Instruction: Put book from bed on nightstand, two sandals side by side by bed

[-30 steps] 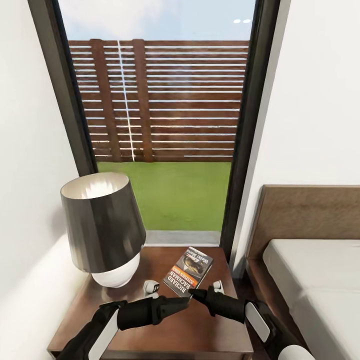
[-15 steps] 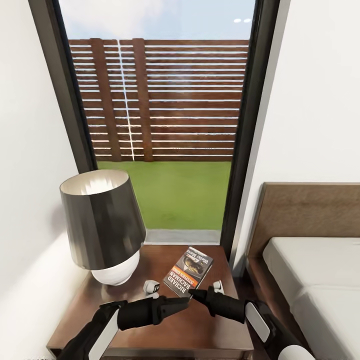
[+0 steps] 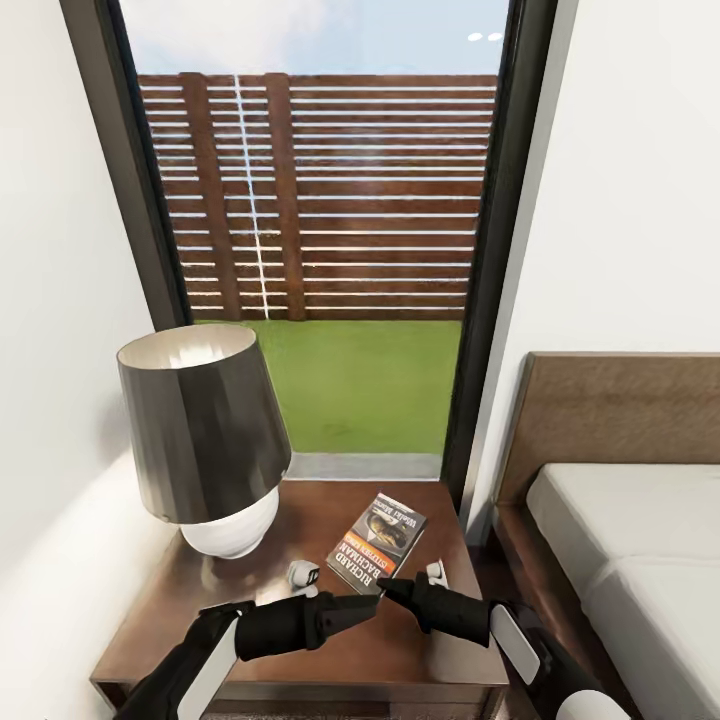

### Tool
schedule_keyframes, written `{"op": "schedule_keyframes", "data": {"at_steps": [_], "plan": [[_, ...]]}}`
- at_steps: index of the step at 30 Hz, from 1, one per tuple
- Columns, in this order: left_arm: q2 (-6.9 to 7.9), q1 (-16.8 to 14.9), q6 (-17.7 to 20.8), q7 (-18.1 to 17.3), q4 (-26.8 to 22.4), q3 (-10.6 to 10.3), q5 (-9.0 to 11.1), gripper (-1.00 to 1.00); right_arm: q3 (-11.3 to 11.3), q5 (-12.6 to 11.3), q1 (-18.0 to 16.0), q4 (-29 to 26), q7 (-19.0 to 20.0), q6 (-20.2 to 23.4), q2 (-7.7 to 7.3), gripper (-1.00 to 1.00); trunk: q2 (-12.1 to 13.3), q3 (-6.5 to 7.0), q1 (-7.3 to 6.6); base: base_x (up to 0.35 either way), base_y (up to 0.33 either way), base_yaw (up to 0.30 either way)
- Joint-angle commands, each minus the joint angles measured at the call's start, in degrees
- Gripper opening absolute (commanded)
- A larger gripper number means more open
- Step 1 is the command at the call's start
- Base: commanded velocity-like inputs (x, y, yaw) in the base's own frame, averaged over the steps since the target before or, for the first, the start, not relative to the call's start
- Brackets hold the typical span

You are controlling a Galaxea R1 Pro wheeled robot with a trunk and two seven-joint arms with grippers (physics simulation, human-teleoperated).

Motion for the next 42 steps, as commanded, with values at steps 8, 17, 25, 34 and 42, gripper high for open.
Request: {"op": "schedule_keyframes", "data": {"at_steps": [8, 17, 25, 34, 42], "plan": [[0.06, 0.0, 0.6, 0.0, 0.0, -0.2, 0.5, 1.00, 0.2, -0.5, 0.0, 0.0, -0.1, 0.3, -0.05, -1.00, -0.8, -0.42, 0.43, 0.000, 0.000, 0.000], [0.06, 0.0, 0.6, 0.0, 0.0, -0.2, 0.4, 1.00, 0.2, -0.5, 0.0, 0.0, -0.1, 0.3, -0.05, -1.00, -3.6, -1.67, 1.97, 0.000, 0.000, 0.000], [0.06, 0.0, 0.6, 0.0, 0.0, -0.2, 0.5, 1.00, 0.2, -0.5, 0.0, 0.0, -0.1, 0.3, -0.05, -1.00, -4.5, -2.03, 2.41, 0.000, 0.000, 0.000], [0.06, 0.0, 0.6, 0.0, 0.0, -0.2, 0.5, 1.00, 0.2, -0.5, 0.0, 0.0, -0.1, 0.3, -0.05, -1.00, -4.5, -2.03, 2.41, 0.000, 0.000, 0.000], [0.06, 0.0, 0.6, 0.0, 0.0, -0.2, 0.5, 1.00, -0.3, -0.5, 0.0, 0.2, -0.1, 0.3, -0.05, -1.00, -4.5, -2.03, 2.41, 0.000, 0.000, 0.000]]}}
